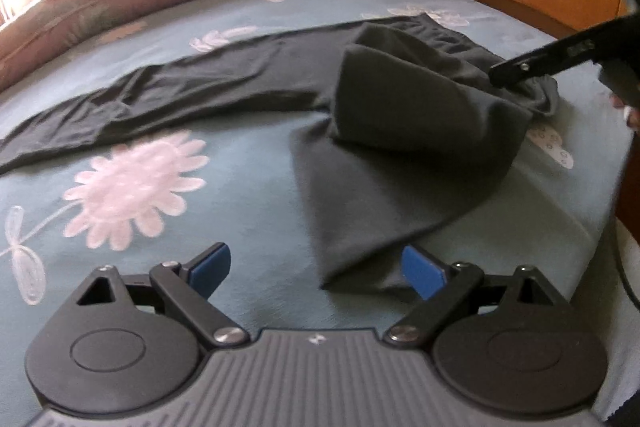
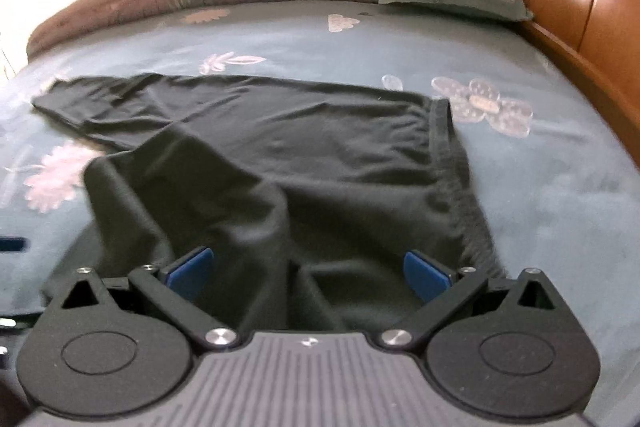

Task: Fold clothes
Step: 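Grasp the grey leg end with the left tool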

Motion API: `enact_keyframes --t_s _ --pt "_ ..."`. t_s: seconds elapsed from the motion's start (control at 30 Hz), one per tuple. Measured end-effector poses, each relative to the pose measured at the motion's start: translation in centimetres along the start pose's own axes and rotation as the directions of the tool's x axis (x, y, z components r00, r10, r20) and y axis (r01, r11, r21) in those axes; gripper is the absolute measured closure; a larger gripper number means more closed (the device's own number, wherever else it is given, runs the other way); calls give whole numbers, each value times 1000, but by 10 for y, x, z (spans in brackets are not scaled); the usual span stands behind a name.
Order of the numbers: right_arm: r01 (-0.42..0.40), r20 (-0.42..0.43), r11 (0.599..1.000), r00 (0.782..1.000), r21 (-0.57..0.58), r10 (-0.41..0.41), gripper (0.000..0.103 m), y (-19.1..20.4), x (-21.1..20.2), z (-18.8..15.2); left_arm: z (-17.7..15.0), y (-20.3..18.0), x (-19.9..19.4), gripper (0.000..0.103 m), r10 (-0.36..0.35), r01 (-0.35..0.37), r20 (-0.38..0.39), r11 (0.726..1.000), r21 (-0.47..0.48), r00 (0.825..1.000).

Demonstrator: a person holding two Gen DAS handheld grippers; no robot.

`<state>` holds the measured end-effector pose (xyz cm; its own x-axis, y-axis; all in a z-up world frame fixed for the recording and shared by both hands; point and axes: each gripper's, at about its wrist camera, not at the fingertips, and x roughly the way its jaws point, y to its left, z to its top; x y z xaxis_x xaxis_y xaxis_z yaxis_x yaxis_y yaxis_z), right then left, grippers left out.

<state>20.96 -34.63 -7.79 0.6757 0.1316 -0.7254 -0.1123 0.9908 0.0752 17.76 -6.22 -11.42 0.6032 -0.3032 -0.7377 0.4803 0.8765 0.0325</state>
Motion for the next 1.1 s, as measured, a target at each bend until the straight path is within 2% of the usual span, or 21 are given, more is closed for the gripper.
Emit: enact_keyframes --t_s 0.13,0.2,0.27,0.33,0.4,0.57,0.73,0.8,0.9,0.97,1.03,1.1 --pt "-27 3 999 1000 36 27 0 -2 -5 -11 4 7 11 10 -107 105 -7 988 -112 994" --pt "-31 -2 998 1000 46 31 0 -2 -5 -16 7 10 14 7 -130 130 7 979 -159 991" --pt "-40 -8 997 999 65 41 0 -3 -4 -20 11 18 18 6 -206 205 22 951 -233 978" --pt "-56 -12 994 998 91 58 0 -5 -4 -23 14 31 22 7 -312 307 40 888 -343 949" --pt "-68 -8 992 998 106 70 0 -5 -5 -25 16 45 27 6 -403 387 64 807 -446 913" --pt "-72 -6 989 997 126 73 0 -8 -3 -29 19 76 51 7 -508 481 121 672 -564 853" --pt "-53 -7 983 998 173 55 0 -15 -1 -32 21 89 61 10 -534 492 152 582 -648 832" --pt "-54 -2 976 998 210 55 0 -20 -2 -33 15 94 60 24 -541 487 157 545 -682 826" --pt "-76 10 967 997 243 76 0 -26 -6 -37 -1 104 58 38 -573 485 157 480 -731 804" --pt "-79 11 968 997 238 78 0 -25 -7 -38 -1 106 62 46 -582 482 139 490 -726 801" --pt "-77 11 971 997 227 77 0 -23 -7 -38 5 108 70 47 -590 476 125 491 -730 798" --pt "-89 18 969 996 232 87 0 -22 -6 -36 15 107 76 47 -590 478 118 504 -719 799"
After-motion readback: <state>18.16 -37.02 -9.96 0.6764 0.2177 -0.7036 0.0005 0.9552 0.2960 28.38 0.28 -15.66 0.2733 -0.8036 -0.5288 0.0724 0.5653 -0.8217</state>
